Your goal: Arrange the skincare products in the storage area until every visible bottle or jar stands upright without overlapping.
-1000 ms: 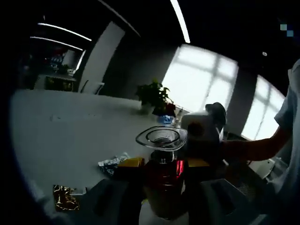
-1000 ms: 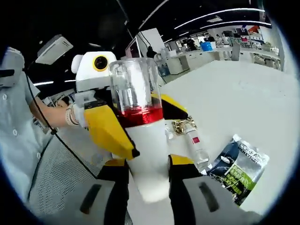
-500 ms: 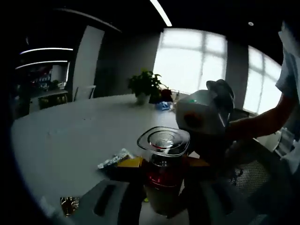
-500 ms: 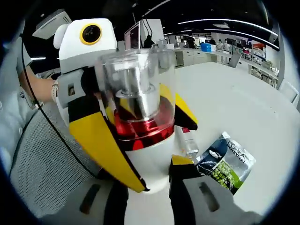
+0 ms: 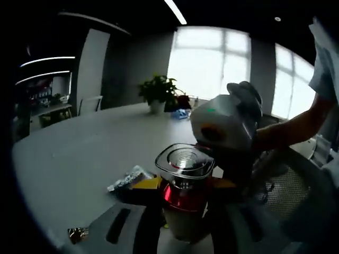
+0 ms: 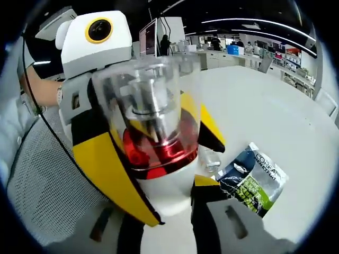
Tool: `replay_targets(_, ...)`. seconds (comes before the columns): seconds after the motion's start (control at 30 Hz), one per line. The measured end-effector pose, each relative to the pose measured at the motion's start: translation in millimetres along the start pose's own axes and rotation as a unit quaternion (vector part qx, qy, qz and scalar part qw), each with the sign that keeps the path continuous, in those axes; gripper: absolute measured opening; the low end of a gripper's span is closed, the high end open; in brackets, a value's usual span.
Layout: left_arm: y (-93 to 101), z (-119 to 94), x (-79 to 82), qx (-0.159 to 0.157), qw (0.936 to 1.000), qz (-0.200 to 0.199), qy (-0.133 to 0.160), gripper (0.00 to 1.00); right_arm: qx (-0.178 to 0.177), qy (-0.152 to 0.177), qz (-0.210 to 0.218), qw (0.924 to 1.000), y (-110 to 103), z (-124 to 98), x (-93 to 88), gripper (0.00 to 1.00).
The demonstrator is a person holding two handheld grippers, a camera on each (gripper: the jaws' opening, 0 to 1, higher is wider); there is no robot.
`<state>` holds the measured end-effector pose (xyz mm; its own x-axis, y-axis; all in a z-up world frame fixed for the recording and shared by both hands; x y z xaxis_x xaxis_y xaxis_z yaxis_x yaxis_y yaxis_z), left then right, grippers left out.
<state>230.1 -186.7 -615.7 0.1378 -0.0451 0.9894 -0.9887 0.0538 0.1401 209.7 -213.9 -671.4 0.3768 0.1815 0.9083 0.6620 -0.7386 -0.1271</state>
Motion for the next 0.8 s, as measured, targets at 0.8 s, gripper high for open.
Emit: replay_targets(0.8, -19.6, 18, 4.1, -0.005, 0.999, 0.044, 0.009, 0.29, -0.004, 0.002, -0.043, 0.9991, 32, 5, 5.2, 0.32)
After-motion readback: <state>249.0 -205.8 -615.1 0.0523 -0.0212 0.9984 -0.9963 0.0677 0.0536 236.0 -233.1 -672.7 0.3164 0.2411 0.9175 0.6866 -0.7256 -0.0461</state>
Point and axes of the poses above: the point that each gripper's makers call its tool centre point, and the gripper's own axes: z roughly forward along the fingers, y roughly to its right, x roughly out of its top, the point moved 5 cm from there along -z, roughly backward along the fingers, and after that the axes turned 15 degrees about y, right-handed, at the moved point
